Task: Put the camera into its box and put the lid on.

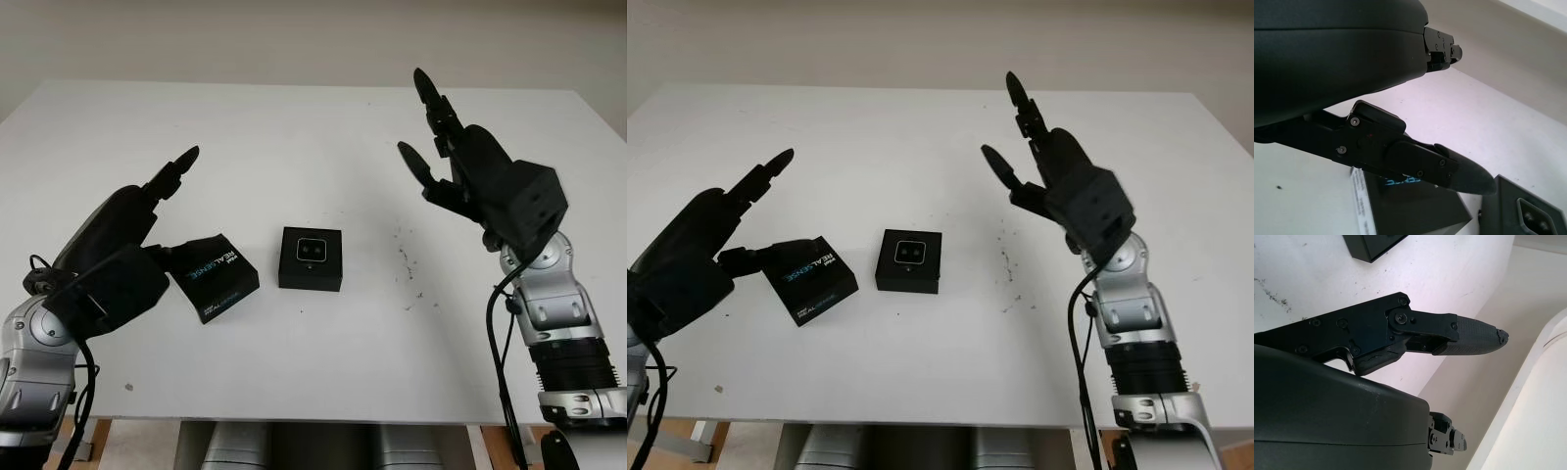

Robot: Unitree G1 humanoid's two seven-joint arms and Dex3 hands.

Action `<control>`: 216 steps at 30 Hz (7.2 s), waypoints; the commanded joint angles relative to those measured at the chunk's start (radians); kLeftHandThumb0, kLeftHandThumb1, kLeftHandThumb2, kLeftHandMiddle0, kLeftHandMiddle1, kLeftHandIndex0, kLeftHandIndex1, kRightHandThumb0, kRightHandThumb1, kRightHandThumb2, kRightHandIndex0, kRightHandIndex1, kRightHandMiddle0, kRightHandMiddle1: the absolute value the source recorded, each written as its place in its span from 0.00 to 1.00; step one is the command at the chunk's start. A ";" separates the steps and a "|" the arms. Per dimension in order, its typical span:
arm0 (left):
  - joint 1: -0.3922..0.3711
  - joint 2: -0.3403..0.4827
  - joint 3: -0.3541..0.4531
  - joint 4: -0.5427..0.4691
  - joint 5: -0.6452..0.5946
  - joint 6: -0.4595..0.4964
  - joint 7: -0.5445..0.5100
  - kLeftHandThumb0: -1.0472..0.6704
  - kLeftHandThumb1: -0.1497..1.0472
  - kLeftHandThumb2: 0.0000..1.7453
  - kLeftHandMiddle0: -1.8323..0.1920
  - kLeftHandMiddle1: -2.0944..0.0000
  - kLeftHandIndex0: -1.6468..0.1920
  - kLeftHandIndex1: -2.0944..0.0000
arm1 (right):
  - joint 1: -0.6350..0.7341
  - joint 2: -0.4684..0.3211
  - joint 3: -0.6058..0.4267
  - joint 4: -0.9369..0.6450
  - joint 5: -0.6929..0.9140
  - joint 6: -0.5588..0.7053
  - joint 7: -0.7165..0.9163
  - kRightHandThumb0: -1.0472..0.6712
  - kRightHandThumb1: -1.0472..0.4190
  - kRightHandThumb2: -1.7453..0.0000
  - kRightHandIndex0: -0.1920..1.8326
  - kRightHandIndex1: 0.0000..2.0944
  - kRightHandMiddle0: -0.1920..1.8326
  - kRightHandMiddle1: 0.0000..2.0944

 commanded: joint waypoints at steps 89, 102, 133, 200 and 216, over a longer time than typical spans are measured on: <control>-0.194 -0.074 -0.037 0.244 -0.094 -0.364 0.131 0.52 0.97 0.03 0.73 0.28 0.74 0.33 | 0.035 0.062 -0.028 -0.076 0.149 0.126 0.050 0.18 0.00 0.62 0.00 0.00 0.00 0.00; -0.413 -0.085 -0.120 0.564 -0.159 -0.583 0.025 0.53 0.97 0.03 0.76 0.33 0.76 0.34 | 0.024 0.066 -0.011 -0.055 0.130 0.097 0.052 0.17 0.00 0.61 0.00 0.00 0.00 0.00; -0.456 -0.242 -0.204 0.826 -0.250 -0.636 -0.106 0.50 0.97 0.03 0.73 0.23 0.73 0.29 | 0.031 0.114 -0.040 -0.063 0.173 0.082 0.019 0.13 0.00 0.56 0.00 0.00 0.00 0.00; -0.415 -0.349 -0.314 0.510 -0.078 -0.258 -0.003 0.55 0.95 0.03 0.75 0.28 0.75 0.29 | 0.062 0.127 -0.027 -0.078 0.155 0.052 0.025 0.14 0.00 0.57 0.00 0.00 0.00 0.00; -0.443 -0.350 -0.379 0.440 0.062 -0.053 -0.009 0.54 0.91 0.03 0.73 0.26 0.73 0.30 | 0.075 0.143 -0.024 -0.106 0.151 0.083 -0.008 0.14 0.00 0.58 0.00 0.00 0.00 0.00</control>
